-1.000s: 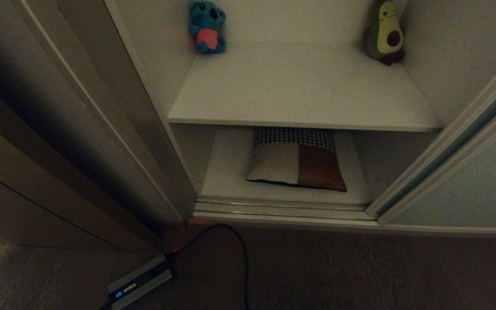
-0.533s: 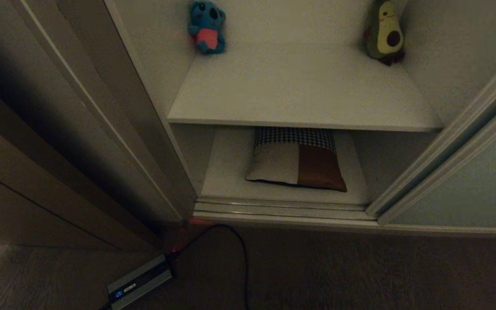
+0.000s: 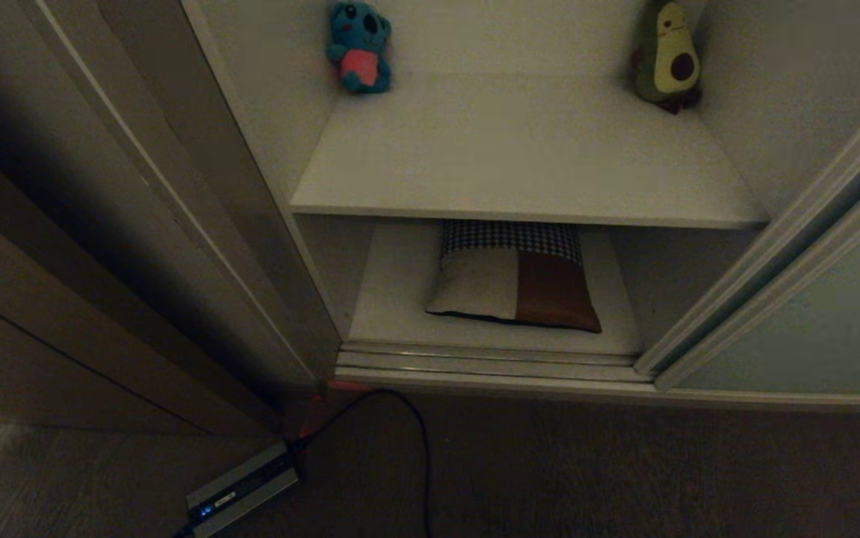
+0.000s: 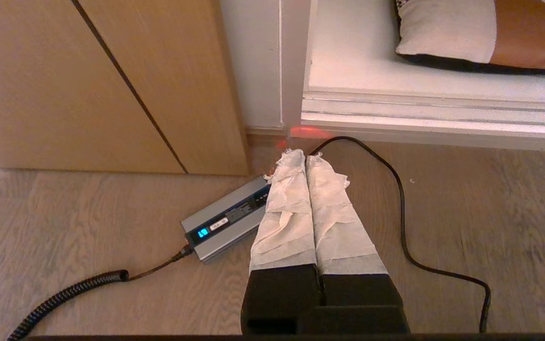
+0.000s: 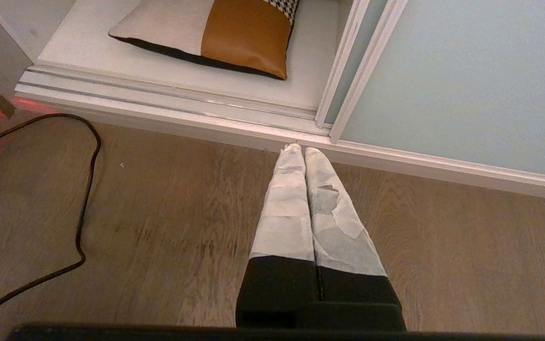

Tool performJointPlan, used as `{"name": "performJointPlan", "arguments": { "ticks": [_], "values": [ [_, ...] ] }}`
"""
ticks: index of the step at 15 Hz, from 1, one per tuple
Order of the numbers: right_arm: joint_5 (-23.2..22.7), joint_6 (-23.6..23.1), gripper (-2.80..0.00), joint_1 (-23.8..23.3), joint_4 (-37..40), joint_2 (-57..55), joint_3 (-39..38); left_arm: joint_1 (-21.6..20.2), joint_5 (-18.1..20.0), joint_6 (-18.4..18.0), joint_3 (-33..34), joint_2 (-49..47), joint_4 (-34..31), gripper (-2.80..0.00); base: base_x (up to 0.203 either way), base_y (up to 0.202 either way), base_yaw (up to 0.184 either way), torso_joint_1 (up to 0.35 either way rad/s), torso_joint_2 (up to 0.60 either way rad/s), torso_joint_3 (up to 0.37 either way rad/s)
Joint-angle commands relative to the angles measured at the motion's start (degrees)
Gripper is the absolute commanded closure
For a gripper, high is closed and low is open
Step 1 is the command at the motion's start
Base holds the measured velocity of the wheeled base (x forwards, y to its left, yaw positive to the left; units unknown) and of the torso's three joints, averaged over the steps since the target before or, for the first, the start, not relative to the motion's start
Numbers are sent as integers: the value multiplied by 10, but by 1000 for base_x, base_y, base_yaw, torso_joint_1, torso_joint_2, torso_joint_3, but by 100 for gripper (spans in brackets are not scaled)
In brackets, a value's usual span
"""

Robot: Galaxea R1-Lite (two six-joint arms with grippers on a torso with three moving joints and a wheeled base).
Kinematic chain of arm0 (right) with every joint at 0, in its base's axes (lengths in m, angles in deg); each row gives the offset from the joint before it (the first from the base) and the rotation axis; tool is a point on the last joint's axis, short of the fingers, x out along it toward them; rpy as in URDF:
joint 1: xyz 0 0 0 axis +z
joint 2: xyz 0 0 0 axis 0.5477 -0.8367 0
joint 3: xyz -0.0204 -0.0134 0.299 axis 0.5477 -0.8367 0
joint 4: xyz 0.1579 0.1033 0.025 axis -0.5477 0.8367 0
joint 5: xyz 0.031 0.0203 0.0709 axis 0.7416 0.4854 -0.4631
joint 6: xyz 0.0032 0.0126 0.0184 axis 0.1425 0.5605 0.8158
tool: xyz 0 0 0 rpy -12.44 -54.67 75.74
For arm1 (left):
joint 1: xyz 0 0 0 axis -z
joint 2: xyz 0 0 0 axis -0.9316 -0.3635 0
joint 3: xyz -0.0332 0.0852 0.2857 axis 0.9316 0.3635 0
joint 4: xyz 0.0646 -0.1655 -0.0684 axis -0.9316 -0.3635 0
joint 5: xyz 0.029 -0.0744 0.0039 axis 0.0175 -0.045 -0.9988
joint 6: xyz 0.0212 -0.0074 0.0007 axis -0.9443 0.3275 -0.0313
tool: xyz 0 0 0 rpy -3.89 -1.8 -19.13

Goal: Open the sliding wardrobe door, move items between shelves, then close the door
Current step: Place the pillow on the higher shelf

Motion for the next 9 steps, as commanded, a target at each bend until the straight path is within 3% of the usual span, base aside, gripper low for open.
{"name": "performJointPlan", "arguments": {
  "ticks": [1,9],
  "values": [
    [0,-1,0,0,0,-1,-2,0,0,0,0,-1,1,0,0,0,0,0,0,0],
    [0,0,0,0,0,-1,-2,0,0,1,0,0,1,0,0,0,0,0,0,-4]
  ]
}}
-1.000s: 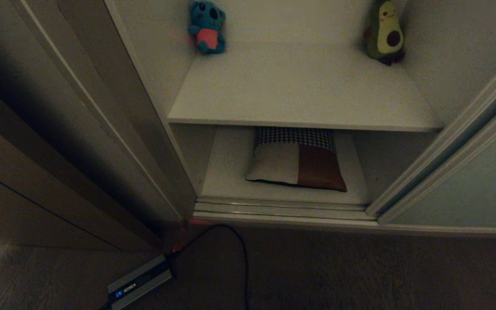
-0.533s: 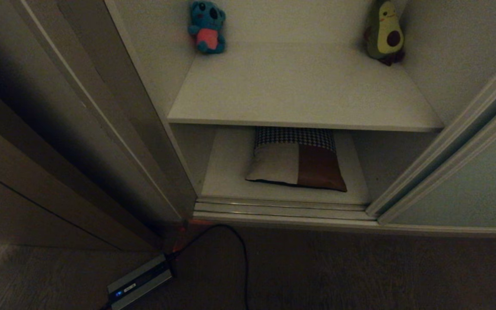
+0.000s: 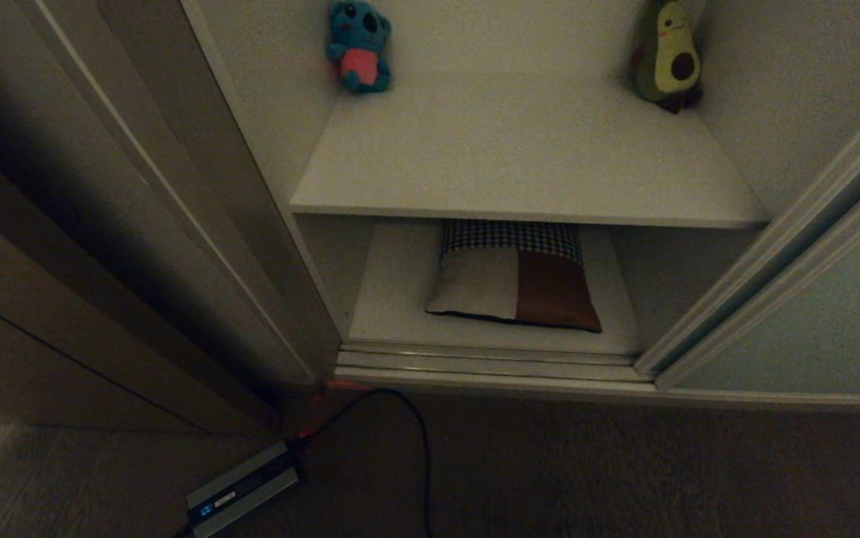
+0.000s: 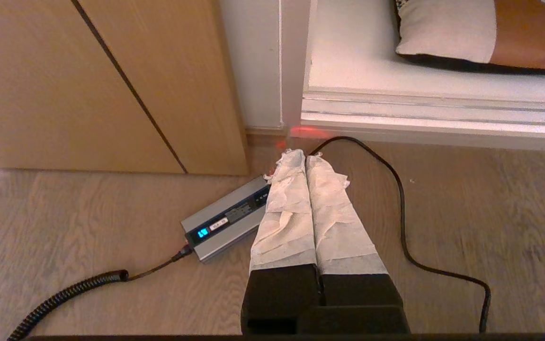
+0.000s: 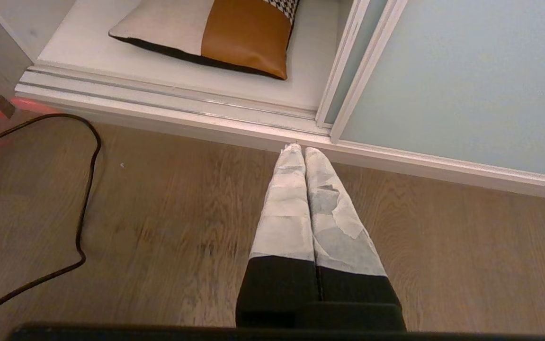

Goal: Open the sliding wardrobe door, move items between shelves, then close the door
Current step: Place the pillow on the higher shelf

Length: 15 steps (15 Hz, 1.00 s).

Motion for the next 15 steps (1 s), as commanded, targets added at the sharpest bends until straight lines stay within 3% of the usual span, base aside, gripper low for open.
{"name": "performJointPlan", "arguments": {
  "ticks": [1,15],
  "values": [
    [0,-1,0,0,0,-1,-2,0,0,0,0,0,0,0,0,0,0,5,2,-93],
    [0,0,0,0,0,-1,-2,0,0,0,-1,0,-1,0,0,0,0,3,1,-189]
  ]
}}
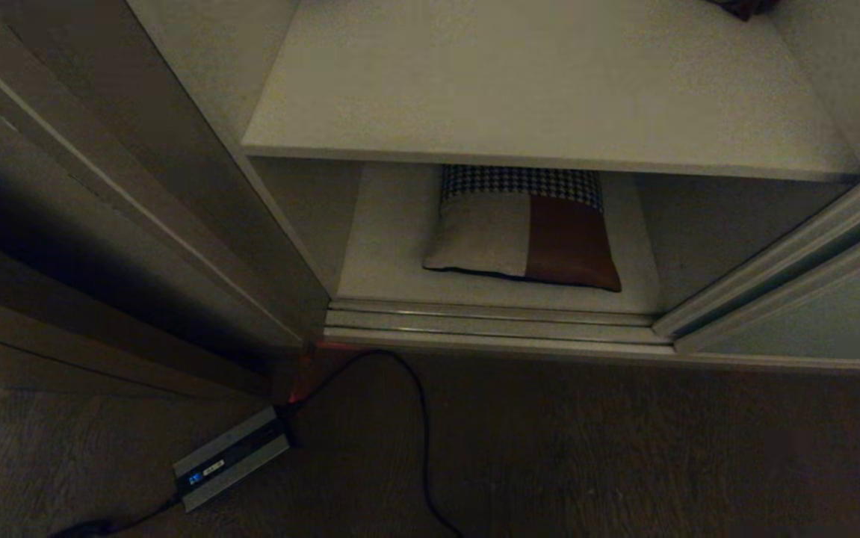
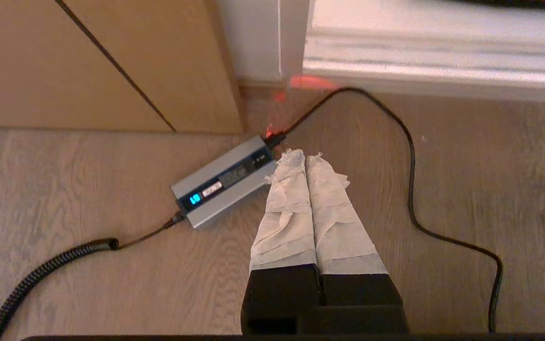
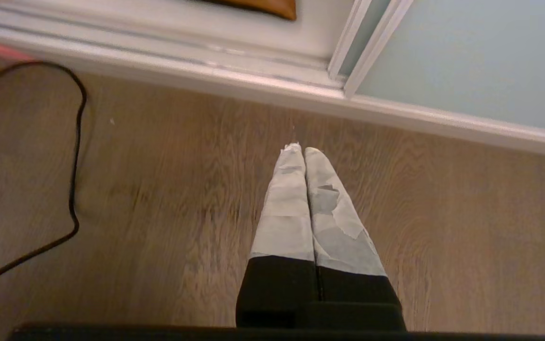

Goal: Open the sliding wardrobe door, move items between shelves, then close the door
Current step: Place the pillow on the higher shelf

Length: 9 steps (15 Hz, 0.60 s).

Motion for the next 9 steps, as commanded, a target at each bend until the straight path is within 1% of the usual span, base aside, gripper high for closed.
{"name": "performJointPlan", "arguments": {
  "ticks": [1,9],
  "values": [
    [0,0,0,0,0,-1,-2,0,0,0,0,0,0,0,0,0,0,2,2,-198],
    [0,-1,0,0,0,-1,-2,0,0,-1,0,0,-1,0,0,0,0,4,1,-199]
  ]
}}
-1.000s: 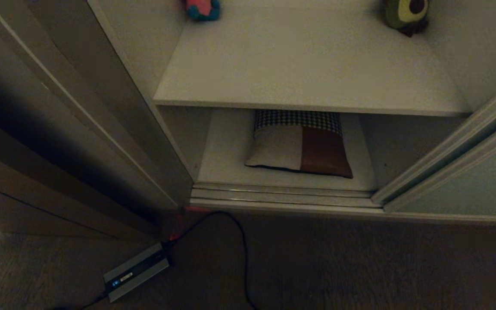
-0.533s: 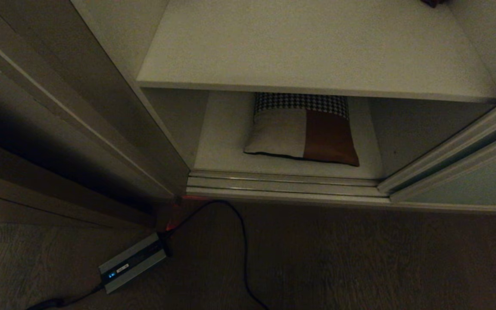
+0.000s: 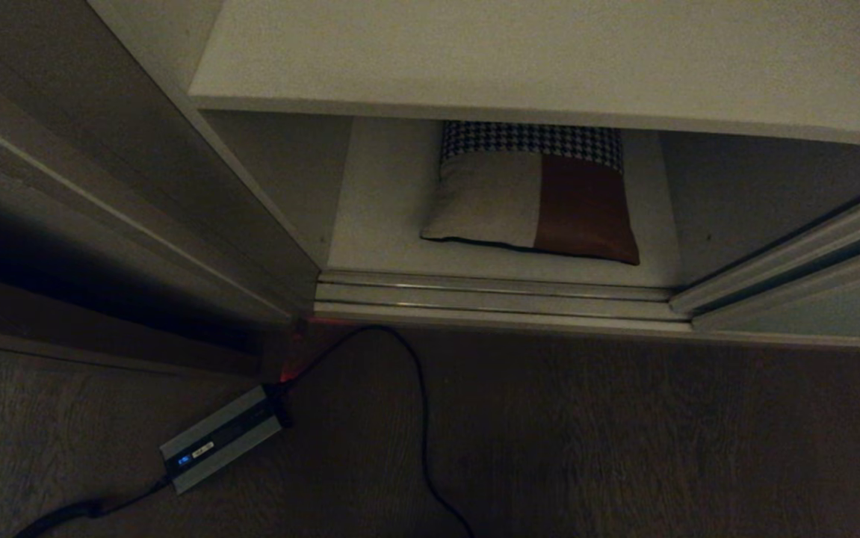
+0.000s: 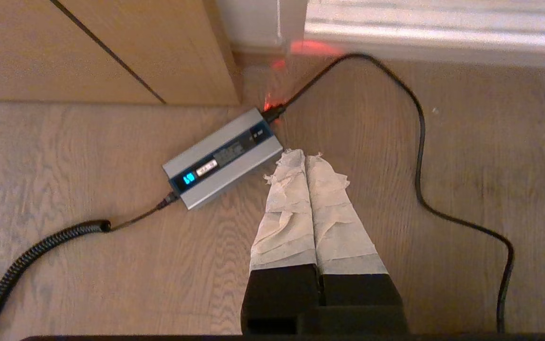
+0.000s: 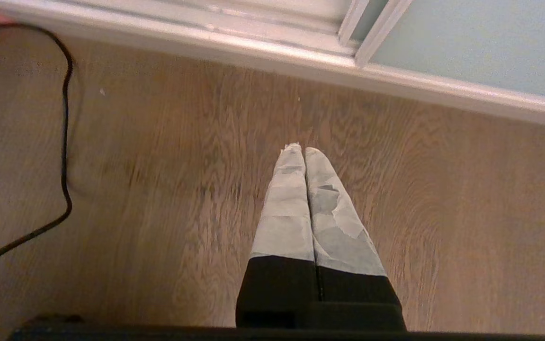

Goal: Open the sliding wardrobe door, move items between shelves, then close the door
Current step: Place the pillow on the higher shelf

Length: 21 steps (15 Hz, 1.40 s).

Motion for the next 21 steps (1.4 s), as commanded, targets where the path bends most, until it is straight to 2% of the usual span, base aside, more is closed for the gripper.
{"name": "performJointPlan", "arguments": {
  "ticks": [1,21],
  "values": [
    [0,-1,0,0,0,-1,-2,0,0,0,0,0,0,0,0,0,0,-2,11,-193],
    [0,0,0,0,0,-1,-2,0,0,1,1,0,3,0,0,0,0,4,2,-198]
  ]
}}
